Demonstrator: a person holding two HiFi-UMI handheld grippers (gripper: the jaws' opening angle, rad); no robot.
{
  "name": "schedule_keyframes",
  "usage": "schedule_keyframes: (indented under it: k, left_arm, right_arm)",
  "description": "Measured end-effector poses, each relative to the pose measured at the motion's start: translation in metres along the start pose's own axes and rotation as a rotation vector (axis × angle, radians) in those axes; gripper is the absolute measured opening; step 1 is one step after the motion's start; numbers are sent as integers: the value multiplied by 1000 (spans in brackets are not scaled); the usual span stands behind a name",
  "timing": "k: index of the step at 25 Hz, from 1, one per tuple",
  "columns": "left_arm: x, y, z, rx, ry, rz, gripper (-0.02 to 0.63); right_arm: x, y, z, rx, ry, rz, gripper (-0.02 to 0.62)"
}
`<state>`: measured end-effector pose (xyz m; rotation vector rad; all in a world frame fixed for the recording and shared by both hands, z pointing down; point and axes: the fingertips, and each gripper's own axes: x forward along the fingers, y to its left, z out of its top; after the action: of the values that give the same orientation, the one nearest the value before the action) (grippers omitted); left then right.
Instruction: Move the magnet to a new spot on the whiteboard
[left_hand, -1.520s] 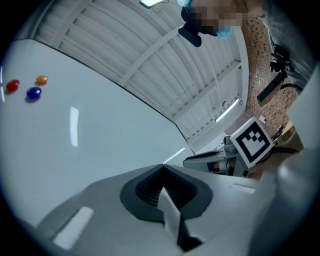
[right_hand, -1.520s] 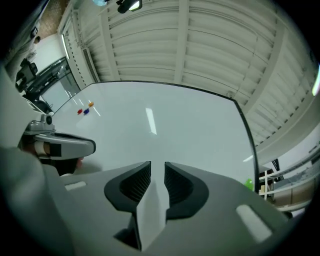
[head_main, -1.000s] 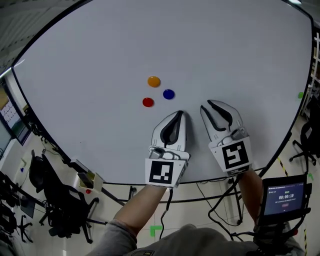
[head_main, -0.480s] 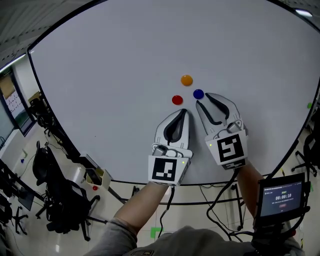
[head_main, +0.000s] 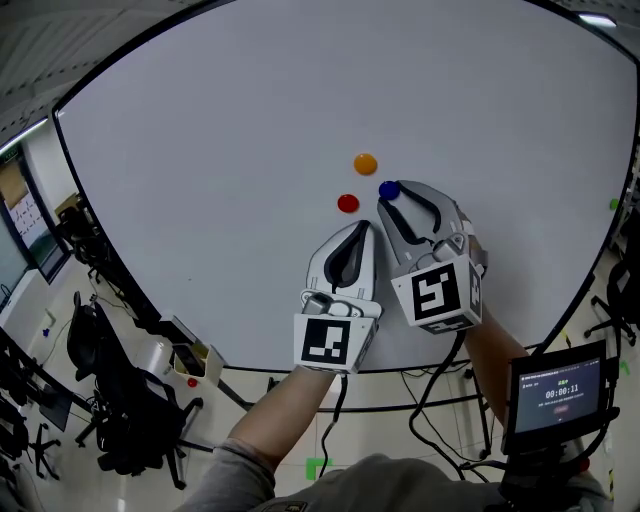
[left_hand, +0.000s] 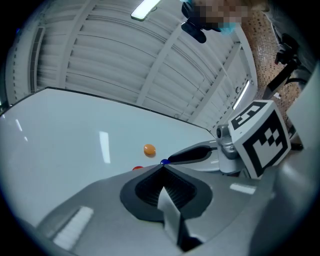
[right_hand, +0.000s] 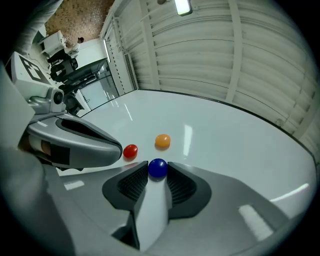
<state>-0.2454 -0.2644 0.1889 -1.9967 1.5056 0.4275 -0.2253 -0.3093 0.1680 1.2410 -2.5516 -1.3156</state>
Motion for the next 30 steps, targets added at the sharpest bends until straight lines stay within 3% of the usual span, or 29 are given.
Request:
schedule_keyframes:
  k: [10,17,30]
  left_arm:
    - [9,-17,-12,-39,-8,-62,-3]
    - [67,-120,9,-86,-23,-172,-2]
    - [92,-195,-27,-161,-68,-314,-3]
  right_arm:
    - [-10,-22,-27,10,69,-48,124]
    - [-84,-135,-70,62,140,-147,124]
    - [-149,-222,-167,247,239,-330,124]
